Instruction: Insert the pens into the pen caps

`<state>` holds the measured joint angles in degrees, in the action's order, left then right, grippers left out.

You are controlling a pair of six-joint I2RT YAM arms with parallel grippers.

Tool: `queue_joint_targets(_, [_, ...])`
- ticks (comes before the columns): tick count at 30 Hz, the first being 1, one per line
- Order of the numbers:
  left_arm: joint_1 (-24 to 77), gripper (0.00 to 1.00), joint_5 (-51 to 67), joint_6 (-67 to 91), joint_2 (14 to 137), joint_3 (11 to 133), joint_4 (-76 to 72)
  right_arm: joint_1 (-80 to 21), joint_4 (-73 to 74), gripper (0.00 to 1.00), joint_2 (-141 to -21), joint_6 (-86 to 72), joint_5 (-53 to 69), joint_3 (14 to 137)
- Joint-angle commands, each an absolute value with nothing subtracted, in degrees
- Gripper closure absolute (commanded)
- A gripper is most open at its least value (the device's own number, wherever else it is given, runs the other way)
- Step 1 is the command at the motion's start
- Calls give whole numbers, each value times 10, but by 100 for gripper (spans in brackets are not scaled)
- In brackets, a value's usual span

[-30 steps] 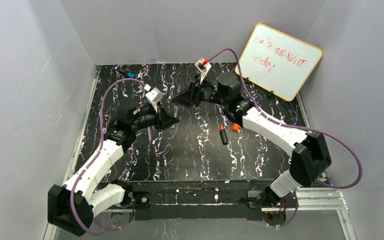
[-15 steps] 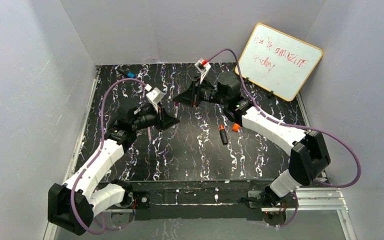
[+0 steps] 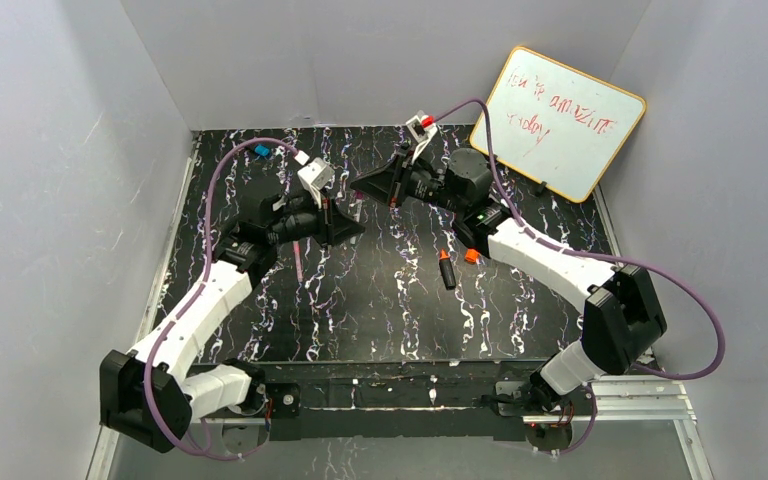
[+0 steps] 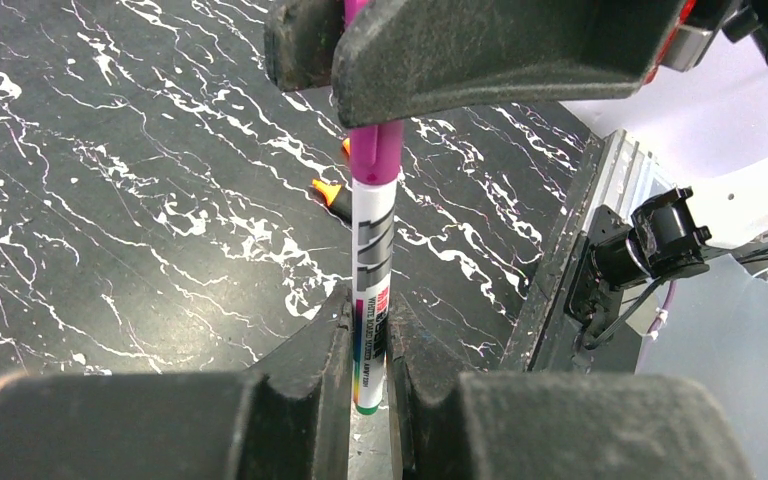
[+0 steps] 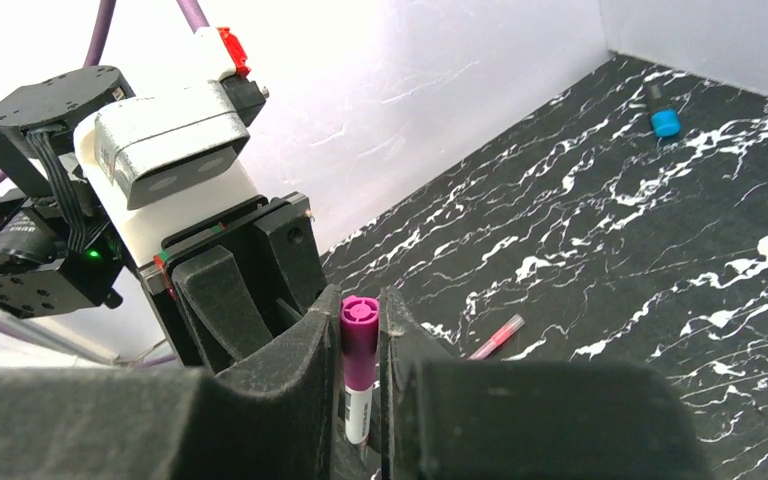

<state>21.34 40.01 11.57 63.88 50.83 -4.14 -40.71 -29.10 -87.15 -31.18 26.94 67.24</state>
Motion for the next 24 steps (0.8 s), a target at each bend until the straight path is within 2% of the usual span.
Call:
queue_joint_targets(1, [208,100,376,126,630,582,-156,-437,-214,99,-882,-297,315,631])
queue_joint_targets(12, [197,100,336,85,635,644,-125,-471,-211,99,-897,-293,317,584])
queue_joint_targets(24, [158,100,318,111,626,648,-161,-502,-187,99,-906,-278,324,542])
